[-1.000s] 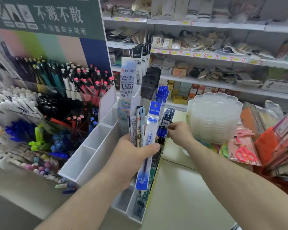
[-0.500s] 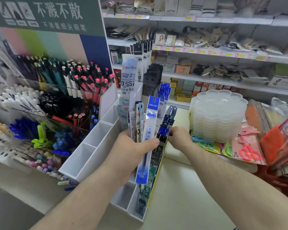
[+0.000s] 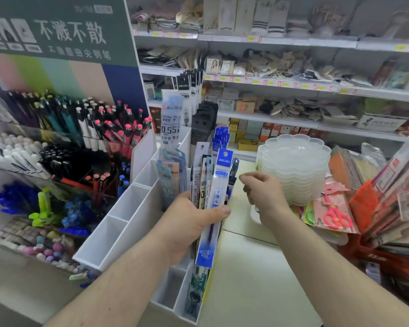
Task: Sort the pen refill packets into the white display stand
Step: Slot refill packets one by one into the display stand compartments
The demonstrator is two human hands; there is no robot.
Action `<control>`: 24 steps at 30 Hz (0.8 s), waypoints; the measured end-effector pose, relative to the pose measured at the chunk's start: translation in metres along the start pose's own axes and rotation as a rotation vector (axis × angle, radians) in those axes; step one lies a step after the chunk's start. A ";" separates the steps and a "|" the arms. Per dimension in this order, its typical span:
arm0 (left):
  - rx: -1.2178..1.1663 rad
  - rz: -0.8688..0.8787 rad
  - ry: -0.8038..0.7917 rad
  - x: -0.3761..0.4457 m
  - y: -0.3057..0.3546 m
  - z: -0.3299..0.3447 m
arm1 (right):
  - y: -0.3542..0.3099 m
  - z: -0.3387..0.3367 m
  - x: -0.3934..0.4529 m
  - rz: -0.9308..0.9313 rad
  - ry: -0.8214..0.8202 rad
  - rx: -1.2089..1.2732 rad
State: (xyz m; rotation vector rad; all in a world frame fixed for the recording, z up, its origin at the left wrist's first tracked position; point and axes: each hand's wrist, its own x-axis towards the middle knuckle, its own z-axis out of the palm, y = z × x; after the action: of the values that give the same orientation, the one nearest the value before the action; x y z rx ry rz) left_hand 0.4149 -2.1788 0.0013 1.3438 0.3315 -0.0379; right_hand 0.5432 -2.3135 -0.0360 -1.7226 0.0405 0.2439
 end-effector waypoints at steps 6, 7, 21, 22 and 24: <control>-0.024 0.005 -0.088 0.009 -0.008 0.005 | -0.040 0.005 -0.081 -0.079 -0.338 0.094; -0.042 -0.004 -0.102 0.010 -0.010 0.006 | -0.039 0.009 -0.085 -0.089 -0.328 0.083; -0.178 -0.079 -0.219 0.005 -0.009 0.004 | -0.041 -0.016 -0.104 -0.059 -0.093 0.176; -0.155 -0.060 -0.233 0.005 -0.010 0.004 | -0.040 -0.012 -0.106 -0.074 -0.092 0.155; -0.111 -0.044 -0.248 0.003 -0.011 0.003 | -0.039 -0.007 -0.109 -0.071 -0.090 0.136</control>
State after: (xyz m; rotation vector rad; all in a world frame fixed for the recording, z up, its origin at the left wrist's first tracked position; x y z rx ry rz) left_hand 0.4163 -2.1835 -0.0098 1.2061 0.1511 -0.2176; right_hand 0.4439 -2.3255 0.0235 -1.5734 -0.0692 0.2603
